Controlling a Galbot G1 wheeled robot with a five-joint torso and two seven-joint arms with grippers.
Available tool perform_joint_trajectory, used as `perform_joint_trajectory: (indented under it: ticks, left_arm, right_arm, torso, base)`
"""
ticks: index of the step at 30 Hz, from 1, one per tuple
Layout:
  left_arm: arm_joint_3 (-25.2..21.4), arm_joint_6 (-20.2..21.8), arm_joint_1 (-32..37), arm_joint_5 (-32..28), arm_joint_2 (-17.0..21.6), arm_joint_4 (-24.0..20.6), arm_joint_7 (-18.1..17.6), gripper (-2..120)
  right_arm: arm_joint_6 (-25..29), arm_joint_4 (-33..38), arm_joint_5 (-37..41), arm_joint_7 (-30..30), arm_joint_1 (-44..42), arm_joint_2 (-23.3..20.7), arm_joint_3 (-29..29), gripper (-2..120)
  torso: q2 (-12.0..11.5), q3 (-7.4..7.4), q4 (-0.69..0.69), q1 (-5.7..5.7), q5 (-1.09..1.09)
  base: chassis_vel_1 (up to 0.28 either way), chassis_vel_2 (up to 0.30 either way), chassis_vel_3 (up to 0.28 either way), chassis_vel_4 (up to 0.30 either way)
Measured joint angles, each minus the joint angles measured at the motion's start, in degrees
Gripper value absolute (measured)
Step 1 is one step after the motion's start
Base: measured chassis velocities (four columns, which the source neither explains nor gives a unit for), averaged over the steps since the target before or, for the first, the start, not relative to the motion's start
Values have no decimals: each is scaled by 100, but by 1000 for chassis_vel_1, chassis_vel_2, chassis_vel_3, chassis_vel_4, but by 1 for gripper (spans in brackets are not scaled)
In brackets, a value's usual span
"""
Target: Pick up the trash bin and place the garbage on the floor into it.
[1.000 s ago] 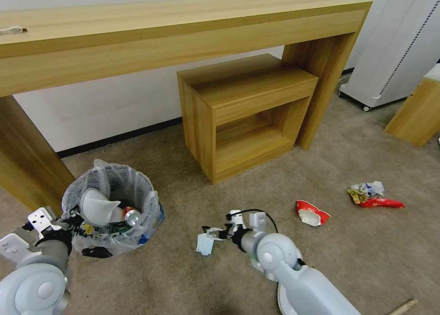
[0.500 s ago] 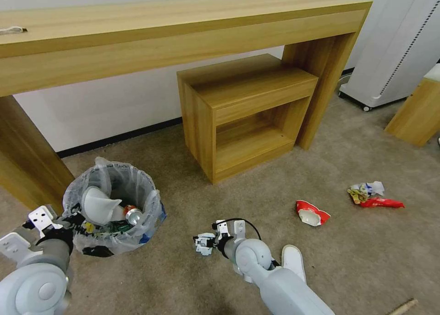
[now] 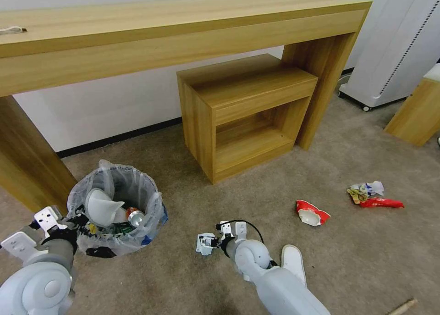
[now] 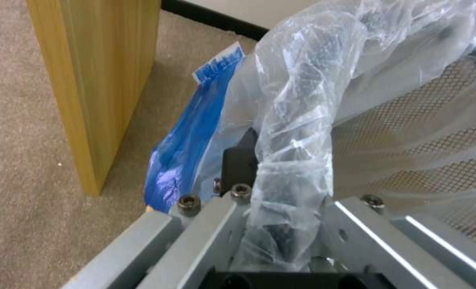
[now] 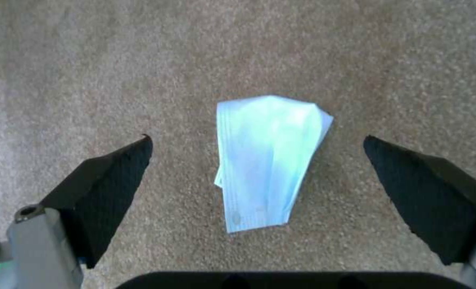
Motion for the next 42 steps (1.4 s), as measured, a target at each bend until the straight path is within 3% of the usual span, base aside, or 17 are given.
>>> perform_joint_trajectory:
  ticks: [12,26,42]
  left_arm:
    - [28,-40,-29,7,-14,77,21,1]
    - [52,-83,-14,48,-42,60,34,1]
    - [71,-93,6,92,-88,-7,38,1]
  right_arm:
    - [39,-310,-167,-91,38,56,-48,99]
    - [277,-794,-545,-488,82,132,-16,51]
    - [350,-1071,-849,-729,126,277,-70,44]
  torso:
    - [0,0,0,0,0]
    - [0,0,0,0,0]
    - [0,0,0,0,0]
  base:
    - [0,0,0,0]
    - [0,0,0,0]
    - [0,0,0,0]
